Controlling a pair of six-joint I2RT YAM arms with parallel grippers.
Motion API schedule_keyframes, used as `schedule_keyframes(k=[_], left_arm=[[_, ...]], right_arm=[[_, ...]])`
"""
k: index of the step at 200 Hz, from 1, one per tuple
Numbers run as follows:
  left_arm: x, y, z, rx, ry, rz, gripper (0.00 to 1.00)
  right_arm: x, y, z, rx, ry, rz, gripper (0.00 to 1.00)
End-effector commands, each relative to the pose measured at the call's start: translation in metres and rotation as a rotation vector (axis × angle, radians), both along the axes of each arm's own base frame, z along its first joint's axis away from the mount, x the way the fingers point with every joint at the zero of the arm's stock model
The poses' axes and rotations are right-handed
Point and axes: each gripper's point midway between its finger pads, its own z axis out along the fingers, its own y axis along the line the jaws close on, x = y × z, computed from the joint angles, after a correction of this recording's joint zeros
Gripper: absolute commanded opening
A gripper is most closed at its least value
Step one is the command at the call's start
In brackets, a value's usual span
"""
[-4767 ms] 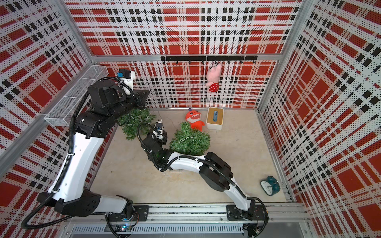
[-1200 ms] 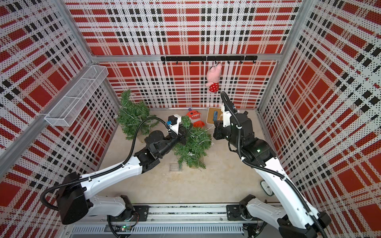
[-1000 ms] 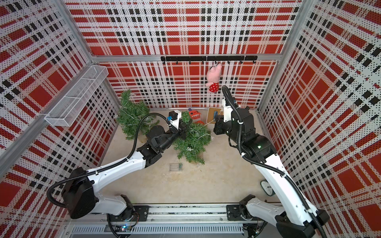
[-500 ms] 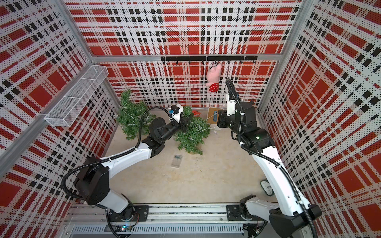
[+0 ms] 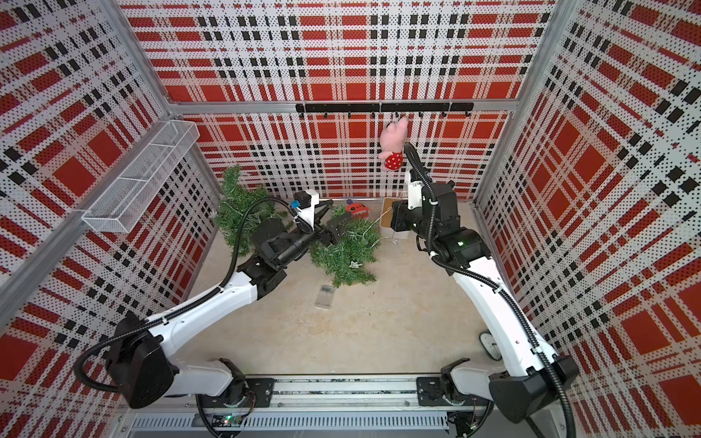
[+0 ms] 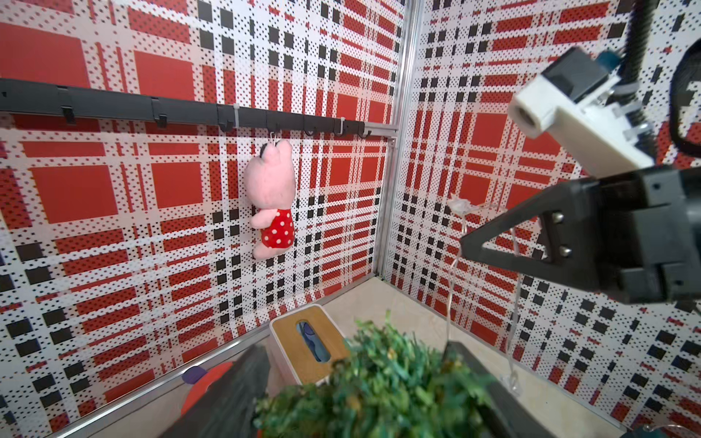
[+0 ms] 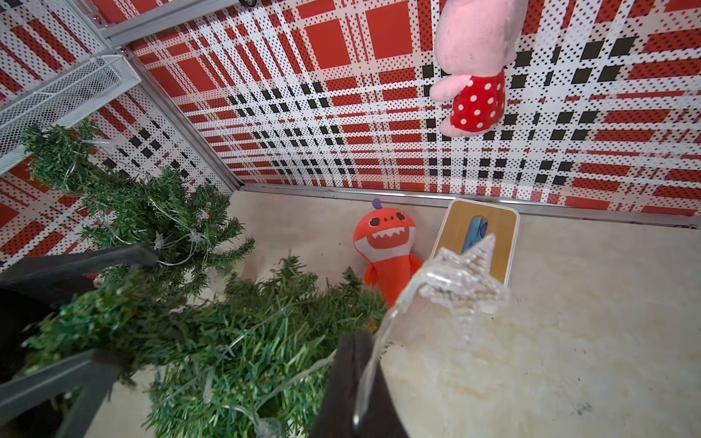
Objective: Wrap string light around the christmas tree
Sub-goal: Wrap the light string around the Christmas tree.
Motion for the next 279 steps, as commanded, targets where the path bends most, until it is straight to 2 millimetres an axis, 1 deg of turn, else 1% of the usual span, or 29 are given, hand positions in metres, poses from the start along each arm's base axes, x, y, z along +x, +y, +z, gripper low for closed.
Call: schedule_keyframes(k=[1,16,39,47,58,76,89,101,126,150,164,172,183,191,196,203,210,212,215,226,238,249,263,272,273,279], left_arm=[[-0.011,0.014,0.010,-0.049,0.019,0.055,0.77],[-0.008,0.016,0.009,-0.032,0.032,0.080,0.78],[0.005,0.018,0.002,-0.006,0.052,0.105,0.79],[0.011,0.021,0.004,-0.010,0.053,0.117,0.80],[0.017,0.026,0.009,-0.025,0.055,0.124,0.81],[0.022,0.029,0.030,-0.051,0.042,0.115,0.85],[0.020,0.027,0.040,-0.042,0.032,0.103,0.89],[0.016,0.027,0.048,-0.052,0.033,0.089,0.89],[0.012,0.033,0.060,-0.062,0.030,0.095,0.91],[0.010,0.037,0.073,-0.065,0.031,0.104,0.91],[0.003,0.042,0.082,-0.087,0.033,0.108,0.89],[-0.003,0.045,0.082,-0.095,0.047,0.116,0.88],[-0.015,0.044,0.076,-0.090,0.071,0.137,0.87],[-0.022,0.045,0.065,-0.078,0.099,0.169,0.85],[-0.029,0.043,0.059,-0.073,0.117,0.180,0.84],[-0.036,0.045,0.046,-0.068,0.147,0.213,0.82],[-0.047,0.042,0.035,-0.069,0.173,0.224,0.81],[-0.049,0.042,0.029,-0.068,0.184,0.236,0.81],[-0.052,0.044,0.025,-0.074,0.192,0.249,0.81],[-0.066,0.039,0.000,-0.086,0.238,0.249,0.80],[-0.080,0.030,-0.025,-0.113,0.282,0.230,0.79],[-0.092,0.015,-0.047,-0.132,0.300,0.182,0.79],[-0.106,-0.007,-0.068,-0.167,0.315,0.108,0.81],[-0.109,-0.018,-0.078,-0.181,0.296,0.072,0.82],[-0.109,-0.020,-0.081,-0.178,0.297,0.070,0.82],[-0.109,-0.025,-0.087,-0.195,0.286,0.056,0.81]], right_arm=[[0.004,0.002,0.015,0.015,-0.046,0.013,0.00],[0.005,0.006,0.015,0.026,-0.045,0.025,0.00],[0.008,0.013,0.014,0.052,-0.038,0.048,0.00],[0.009,0.014,0.014,0.058,-0.037,0.052,0.00],[0.010,0.014,0.014,0.059,-0.038,0.052,0.00],[0.014,0.013,0.013,0.043,-0.037,0.041,0.00],[0.016,0.012,0.014,0.036,-0.039,0.034,0.00],[0.017,0.013,0.015,0.039,-0.040,0.040,0.00],[0.021,0.016,0.013,0.045,-0.038,0.044,0.00],[0.025,0.019,0.007,0.049,-0.025,0.048,0.00],[0.026,0.020,0.007,0.053,-0.025,0.047,0.00],[0.026,0.020,0.006,0.055,-0.023,0.047,0.00],[0.026,0.020,0.007,0.057,-0.025,0.046,0.00],[0.026,0.019,0.008,0.059,-0.026,0.044,0.00],[0.026,0.019,0.008,0.060,-0.029,0.044,0.00],[0.025,0.019,0.009,0.060,-0.030,0.043,0.00],[0.025,0.019,0.010,0.062,-0.032,0.042,0.00],[0.025,0.018,0.009,0.061,-0.031,0.042,0.00],[0.025,0.018,0.010,0.062,-0.032,0.042,0.00],[0.025,0.018,0.010,0.067,-0.030,0.042,0.00],[0.024,0.019,0.011,0.071,-0.031,0.044,0.00],[0.023,0.020,0.011,0.077,-0.030,0.049,0.00],[0.023,0.021,0.011,0.085,-0.027,0.055,0.00],[0.022,0.021,0.010,0.091,-0.024,0.058,0.00],[0.022,0.022,0.009,0.091,-0.023,0.059,0.00],[0.021,0.022,0.009,0.097,-0.022,0.063,0.00]])
